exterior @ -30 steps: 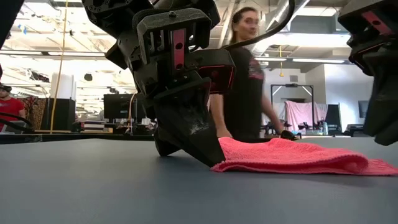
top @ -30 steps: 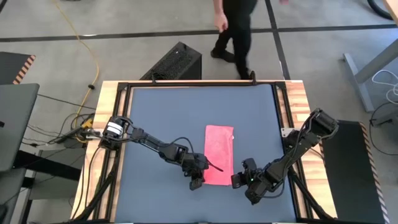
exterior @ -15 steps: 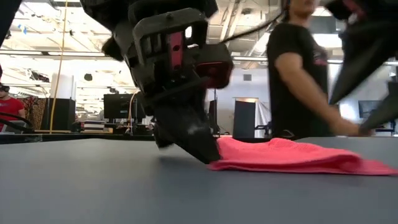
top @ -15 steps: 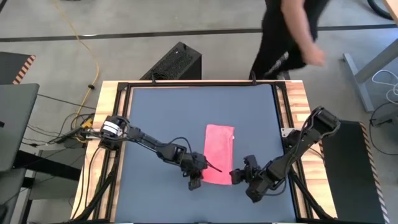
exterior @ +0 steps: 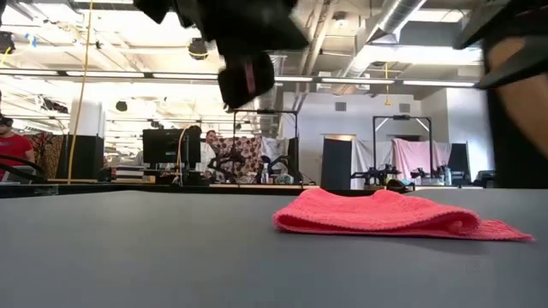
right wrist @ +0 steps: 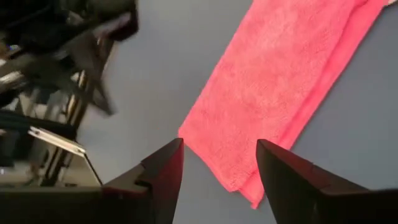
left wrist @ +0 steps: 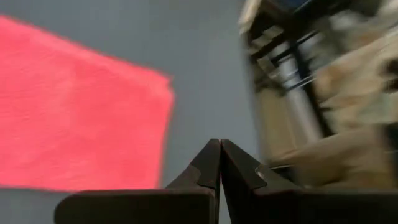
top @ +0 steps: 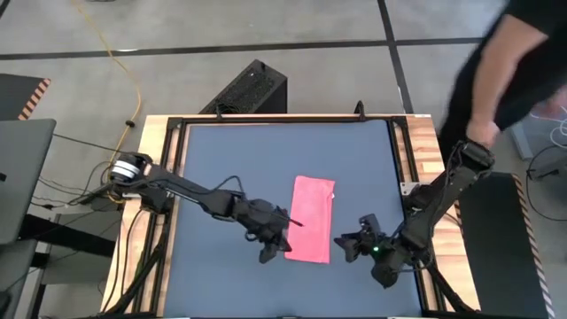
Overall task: Roll towel
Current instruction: Roll the pink microfiber towel
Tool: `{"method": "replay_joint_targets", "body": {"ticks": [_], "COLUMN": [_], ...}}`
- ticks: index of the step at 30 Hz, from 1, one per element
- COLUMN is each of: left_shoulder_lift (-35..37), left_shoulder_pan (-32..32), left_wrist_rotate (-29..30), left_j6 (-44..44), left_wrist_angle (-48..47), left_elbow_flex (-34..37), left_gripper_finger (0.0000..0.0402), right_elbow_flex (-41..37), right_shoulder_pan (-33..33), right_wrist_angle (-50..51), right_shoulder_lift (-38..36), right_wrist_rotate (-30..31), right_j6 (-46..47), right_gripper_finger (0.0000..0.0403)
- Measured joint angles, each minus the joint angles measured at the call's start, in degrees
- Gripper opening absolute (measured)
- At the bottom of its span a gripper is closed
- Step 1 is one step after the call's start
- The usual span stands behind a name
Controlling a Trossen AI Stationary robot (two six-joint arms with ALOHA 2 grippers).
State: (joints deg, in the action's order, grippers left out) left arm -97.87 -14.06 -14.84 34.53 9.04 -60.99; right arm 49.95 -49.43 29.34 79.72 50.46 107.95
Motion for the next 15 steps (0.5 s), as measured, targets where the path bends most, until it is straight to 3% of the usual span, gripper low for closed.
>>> {"method": "replay_joint_targets", "body": {"ticks": [6,11,15], "left_shoulder_lift": [7.94,10.09,9.47], "left_shoulder_pan": [-0.96,-3.58,-8.62], "left_wrist_rotate": [0.69,7.36,17.84], "left_j6": [18.54,41.02,55.56], "left_wrist_angle": [25.49,40.69,49.65], "left_elbow_flex": [14.92,31.26,39.05], "left_gripper_finger": [0.0,0.0,0.0], "right_elbow_flex": [-0.13,-2.01,-2.19], "right_shoulder_pan": [-5.42,-8.21,-8.07], "right_wrist_angle": [3.48,-5.76,-14.97], "right_shoulder_lift": [0.14,5.67,11.5], "right_wrist_rotate": [8.11,7.55,7.05], "right_j6": [10.41,16.16,18.33], "right_gripper_finger": [0.0218,0.0214,0.0214]}}
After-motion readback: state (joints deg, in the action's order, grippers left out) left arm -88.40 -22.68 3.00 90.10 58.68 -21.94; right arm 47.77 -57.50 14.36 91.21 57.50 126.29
